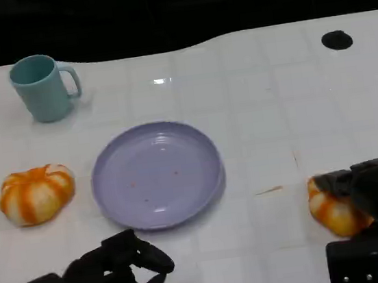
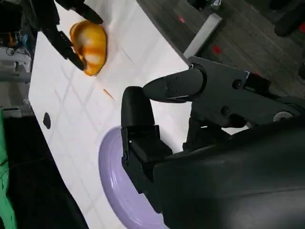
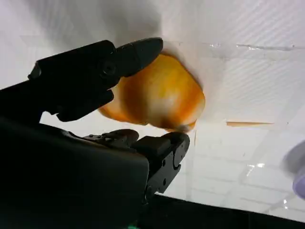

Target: Grasp the bread from the table and place it into the plate.

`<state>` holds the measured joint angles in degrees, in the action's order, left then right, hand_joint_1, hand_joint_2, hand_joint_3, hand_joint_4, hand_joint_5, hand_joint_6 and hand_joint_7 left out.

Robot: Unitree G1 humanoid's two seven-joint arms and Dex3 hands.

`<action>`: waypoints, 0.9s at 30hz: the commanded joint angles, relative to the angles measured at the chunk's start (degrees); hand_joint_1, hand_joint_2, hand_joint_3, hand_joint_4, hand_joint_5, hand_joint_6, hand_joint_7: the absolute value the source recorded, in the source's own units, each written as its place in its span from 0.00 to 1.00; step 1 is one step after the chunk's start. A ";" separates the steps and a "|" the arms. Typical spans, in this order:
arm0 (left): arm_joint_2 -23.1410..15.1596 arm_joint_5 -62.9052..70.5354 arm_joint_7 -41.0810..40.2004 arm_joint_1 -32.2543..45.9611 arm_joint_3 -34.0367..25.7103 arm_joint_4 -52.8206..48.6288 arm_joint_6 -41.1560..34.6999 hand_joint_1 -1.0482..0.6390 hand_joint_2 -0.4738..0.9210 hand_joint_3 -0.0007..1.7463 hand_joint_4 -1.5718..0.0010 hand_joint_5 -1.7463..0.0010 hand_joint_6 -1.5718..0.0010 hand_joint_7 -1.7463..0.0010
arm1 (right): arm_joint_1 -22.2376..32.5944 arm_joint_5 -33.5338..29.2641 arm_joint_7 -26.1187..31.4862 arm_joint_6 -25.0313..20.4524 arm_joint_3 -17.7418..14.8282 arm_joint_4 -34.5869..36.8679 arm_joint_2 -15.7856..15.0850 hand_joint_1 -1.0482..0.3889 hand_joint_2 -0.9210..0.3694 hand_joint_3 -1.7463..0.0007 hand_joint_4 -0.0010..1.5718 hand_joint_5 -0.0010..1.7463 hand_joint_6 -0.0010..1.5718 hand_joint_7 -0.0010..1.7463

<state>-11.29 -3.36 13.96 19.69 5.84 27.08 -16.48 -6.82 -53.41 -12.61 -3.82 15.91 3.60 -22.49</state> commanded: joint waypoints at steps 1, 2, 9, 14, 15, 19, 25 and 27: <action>-0.11 -0.61 -0.02 0.38 -0.40 0.73 -0.44 0.44 0.96 0.30 0.58 0.00 0.60 0.28 | -2.93 1.93 0.51 -1.71 0.81 4.04 0.68 0.41 0.04 0.99 0.18 0.05 0.25 0.01; -0.09 -0.61 -0.03 0.39 -0.40 0.68 -0.33 0.45 0.96 0.30 0.58 0.00 0.60 0.28 | -3.67 2.29 0.34 -2.10 1.12 5.11 0.88 0.41 0.04 0.99 0.19 0.05 0.25 0.01; -0.35 -0.26 -0.03 0.64 -0.46 1.17 -0.55 0.45 0.96 0.30 0.58 0.00 0.60 0.28 | -7.69 4.71 5.25 -2.56 2.10 11.91 2.68 0.43 0.00 0.99 0.32 0.09 0.38 0.04; -0.18 -0.57 -0.01 0.76 -0.49 1.57 -0.82 0.45 0.96 0.30 0.58 0.00 0.59 0.28 | -9.20 7.25 17.96 1.18 0.77 16.87 4.21 0.56 0.01 1.00 0.56 0.38 0.61 0.03; -0.10 -0.69 0.02 0.77 -0.50 1.54 -0.70 0.45 0.96 0.30 0.57 0.00 0.59 0.28 | -9.58 8.09 20.66 2.76 0.47 18.21 4.35 0.58 0.01 1.00 0.55 0.48 0.65 0.03; 0.00 -0.62 -0.09 0.73 -0.42 1.74 -0.95 0.45 0.96 0.31 0.57 0.00 0.59 0.28 | -10.94 9.31 26.84 7.88 1.00 21.78 3.13 0.66 0.08 0.81 0.58 0.96 0.82 0.10; 0.02 -0.48 -0.08 0.56 -0.37 1.84 -0.99 0.45 0.95 0.31 0.57 0.00 0.59 0.27 | -12.00 8.23 31.31 10.56 2.14 23.82 1.95 0.63 0.38 0.39 0.60 1.00 0.57 0.75; 0.02 -0.36 -0.15 0.48 -0.30 1.98 -1.24 0.45 0.95 0.32 0.57 0.00 0.59 0.27 | -12.08 8.73 32.14 11.46 2.03 23.91 1.99 0.64 0.38 0.39 0.59 1.00 0.52 0.86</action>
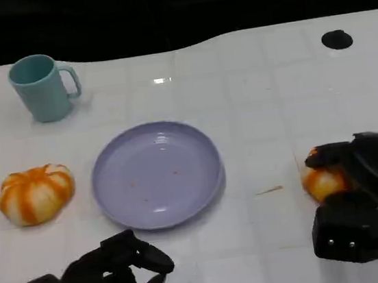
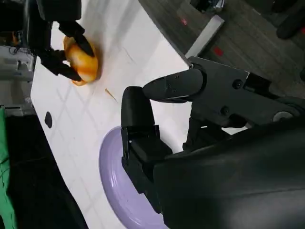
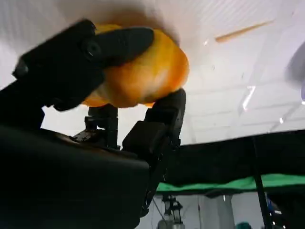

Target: Grasp the bread from the table and place it into the plate.

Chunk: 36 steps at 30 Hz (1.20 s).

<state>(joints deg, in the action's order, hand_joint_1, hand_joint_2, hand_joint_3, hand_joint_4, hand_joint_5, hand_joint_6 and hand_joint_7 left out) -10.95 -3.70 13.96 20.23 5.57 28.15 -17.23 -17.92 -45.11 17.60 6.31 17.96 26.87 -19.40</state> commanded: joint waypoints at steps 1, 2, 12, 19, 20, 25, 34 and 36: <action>-0.30 -0.04 -0.16 -0.08 -0.03 0.98 -0.63 0.45 0.95 0.32 0.57 0.00 0.59 0.27 | -0.99 0.68 2.13 1.67 -0.10 0.61 -1.08 0.64 0.38 0.38 0.59 1.00 0.51 0.89; -0.32 0.01 -0.16 -0.10 -0.02 0.99 -0.65 0.44 0.94 0.32 0.57 0.00 0.59 0.27 | -1.06 0.76 2.51 2.10 -0.11 0.69 -1.09 0.64 0.39 0.38 0.58 1.00 0.50 0.91; -0.27 0.53 -0.30 -0.06 0.31 0.93 -0.20 0.45 0.93 0.34 0.57 0.00 0.60 0.26 | -1.50 2.62 6.73 8.63 -0.42 0.89 -0.24 0.66 0.47 0.29 0.59 1.00 0.48 0.97; -0.01 -0.10 -0.26 0.05 0.14 1.86 -1.66 0.46 0.92 0.36 0.57 0.00 0.61 0.25 | -2.09 3.58 5.91 9.94 -0.31 -2.06 0.92 0.63 0.46 0.27 0.62 1.00 0.51 0.92; 0.01 -0.15 -0.23 0.03 0.10 1.88 -1.74 0.46 0.92 0.36 0.57 0.00 0.61 0.25 | -2.15 3.50 6.07 10.10 -0.30 -2.16 1.04 0.63 0.48 0.26 0.62 1.00 0.52 0.91; -0.21 0.10 -0.08 -0.25 0.02 1.63 -1.83 0.47 0.92 0.37 0.57 0.00 0.61 0.25 | -3.86 4.07 7.12 11.98 -0.13 -2.46 3.20 0.65 0.54 0.21 0.64 1.00 0.57 0.86; -0.10 1.17 -0.37 -0.63 0.54 0.70 -0.62 0.47 0.91 0.39 0.57 0.00 0.61 0.24 | -6.72 7.48 1.97 14.56 0.06 -3.48 4.68 0.67 0.55 0.19 0.64 1.00 0.53 0.89; -0.06 1.30 -0.42 -0.47 0.57 1.01 -0.92 0.47 0.91 0.39 0.57 0.00 0.61 0.24 | -7.54 7.47 1.77 14.87 0.45 -3.31 5.66 0.66 0.55 0.18 0.64 1.00 0.54 0.87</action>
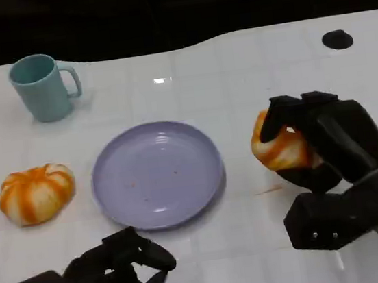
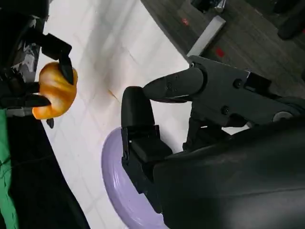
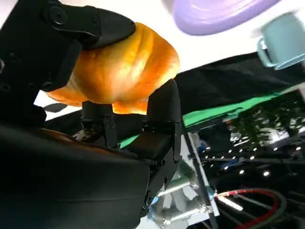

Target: Grasp the bread from the table and place it into the plate.

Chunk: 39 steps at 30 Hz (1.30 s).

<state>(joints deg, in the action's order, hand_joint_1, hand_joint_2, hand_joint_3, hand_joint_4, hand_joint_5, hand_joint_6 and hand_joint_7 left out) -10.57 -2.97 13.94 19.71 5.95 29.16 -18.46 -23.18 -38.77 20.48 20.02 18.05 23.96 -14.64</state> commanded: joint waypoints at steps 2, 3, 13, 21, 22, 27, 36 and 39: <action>-0.37 0.42 -0.36 0.32 0.16 0.21 0.28 0.47 0.90 0.39 0.57 0.00 0.61 0.24 | -3.25 0.82 -0.61 1.89 0.86 0.38 1.95 0.65 0.56 0.17 0.65 1.00 0.55 0.88; -0.34 0.29 -0.32 0.45 0.14 0.27 0.33 0.48 0.90 0.39 0.57 0.00 0.61 0.25 | -3.70 0.74 -0.43 2.38 1.09 0.86 2.34 0.65 0.57 0.16 0.65 1.00 0.55 0.88; -0.12 1.15 -0.86 1.78 0.99 1.53 0.24 0.48 0.91 0.39 0.58 0.00 0.61 0.24 | -11.06 -0.77 1.46 5.03 4.73 8.78 8.18 0.63 0.59 0.12 0.66 1.00 0.57 0.84; 0.10 1.04 -0.68 2.11 0.95 2.35 -0.95 0.47 0.91 0.38 0.59 0.00 0.61 0.25 | -16.37 0.14 1.42 6.28 6.49 17.04 13.14 0.59 0.55 0.15 0.65 1.00 0.54 0.89; 0.15 1.06 -0.70 2.11 0.95 2.40 -1.05 0.47 0.91 0.38 0.59 0.00 0.61 0.25 | -17.12 0.26 1.53 6.50 6.65 18.38 13.84 0.59 0.55 0.15 0.65 1.00 0.54 0.89; 0.26 1.01 -0.53 2.12 0.89 2.05 -0.59 0.47 0.91 0.38 0.59 0.00 0.61 0.25 | -20.35 0.39 1.81 6.67 7.46 25.10 17.13 0.58 0.52 0.15 0.64 1.00 0.54 0.86; 0.72 0.59 -0.31 2.39 0.85 2.16 -0.68 0.47 0.91 0.38 0.59 0.00 0.60 0.26 | -23.71 2.58 0.24 4.84 7.28 33.03 21.57 0.62 0.51 0.23 0.60 1.00 0.57 0.68; 0.66 0.54 -0.17 2.40 0.83 2.01 -0.52 0.47 0.92 0.38 0.59 0.00 0.60 0.25 | -24.28 3.29 -0.10 3.53 7.13 34.55 22.24 0.63 0.44 0.34 0.53 1.00 0.60 0.52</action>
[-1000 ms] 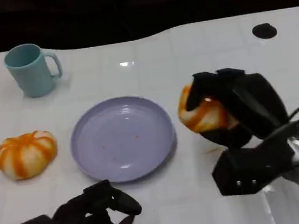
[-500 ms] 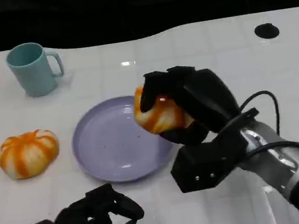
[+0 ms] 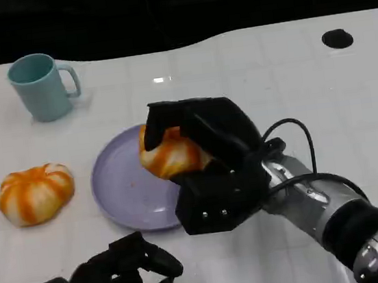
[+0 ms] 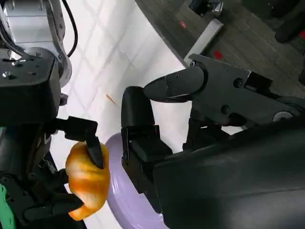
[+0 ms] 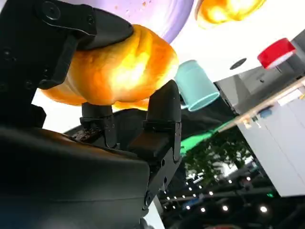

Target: Grasp the bread from the table and place it into the plate.

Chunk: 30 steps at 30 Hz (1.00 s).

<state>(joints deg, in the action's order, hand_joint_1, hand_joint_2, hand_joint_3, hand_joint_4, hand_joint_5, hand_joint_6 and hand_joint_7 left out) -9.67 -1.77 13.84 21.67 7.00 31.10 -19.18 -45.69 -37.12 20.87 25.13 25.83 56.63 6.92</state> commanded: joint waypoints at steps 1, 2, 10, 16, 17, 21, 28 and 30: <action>-0.22 -0.76 -0.03 0.46 -0.26 0.05 0.19 0.47 0.91 0.38 0.59 0.00 0.60 0.25 | -1.94 1.45 -0.44 -2.12 -0.37 2.10 0.72 0.61 0.39 0.43 0.51 0.92 0.58 0.43; -0.20 -0.85 -0.01 0.47 -0.29 0.03 0.17 0.47 0.91 0.38 0.59 0.00 0.60 0.25 | -2.09 1.24 -0.63 -2.70 -0.09 2.16 0.69 0.60 0.35 0.49 0.51 0.87 0.58 0.36; -0.70 -0.55 -0.10 0.65 -0.23 0.29 0.16 0.47 0.92 0.38 0.59 0.00 0.61 0.25 | -2.86 -1.18 -10.32 -8.82 3.88 -0.71 -1.27 0.37 0.04 0.85 0.06 0.27 0.25 0.01; -0.70 -0.37 -0.23 0.52 -0.23 0.01 0.27 0.46 0.92 0.37 0.58 0.00 0.60 0.26 | -2.09 -1.06 -19.90 -14.53 4.99 -6.02 -2.39 0.20 0.00 0.81 0.00 0.07 0.10 0.00; -0.79 -0.16 -0.26 0.50 -0.17 -0.02 0.42 0.46 0.92 0.37 0.58 0.00 0.60 0.26 | -1.82 -0.92 -20.88 -15.01 5.01 -6.95 -2.61 0.18 0.00 0.80 0.00 0.06 0.09 0.00; -0.80 0.18 -0.34 0.47 -0.16 -0.01 0.53 0.46 0.92 0.37 0.59 0.00 0.60 0.26 | -0.53 -0.36 -23.10 -16.35 4.94 -10.47 -3.39 0.14 0.00 0.79 0.00 0.05 0.07 0.00; -0.63 -0.17 -0.05 0.65 -0.42 -0.24 0.84 0.47 0.92 0.37 0.59 0.00 0.60 0.26 | 2.54 -0.04 -24.46 -17.11 4.84 -17.13 -5.35 0.14 0.00 0.80 0.00 0.05 0.07 0.00; -0.60 -0.30 -0.04 0.65 -0.49 -0.09 0.60 0.47 0.93 0.37 0.59 0.00 0.60 0.26 | 3.76 0.06 -24.99 -17.01 4.69 -19.68 -6.28 0.14 0.00 0.80 0.00 0.06 0.07 0.00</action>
<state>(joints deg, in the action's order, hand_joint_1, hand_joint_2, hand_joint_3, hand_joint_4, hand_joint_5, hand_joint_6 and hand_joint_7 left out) -9.85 -1.62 13.88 22.10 6.87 31.05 -19.01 -43.25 -37.82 -3.29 8.17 31.07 40.19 2.47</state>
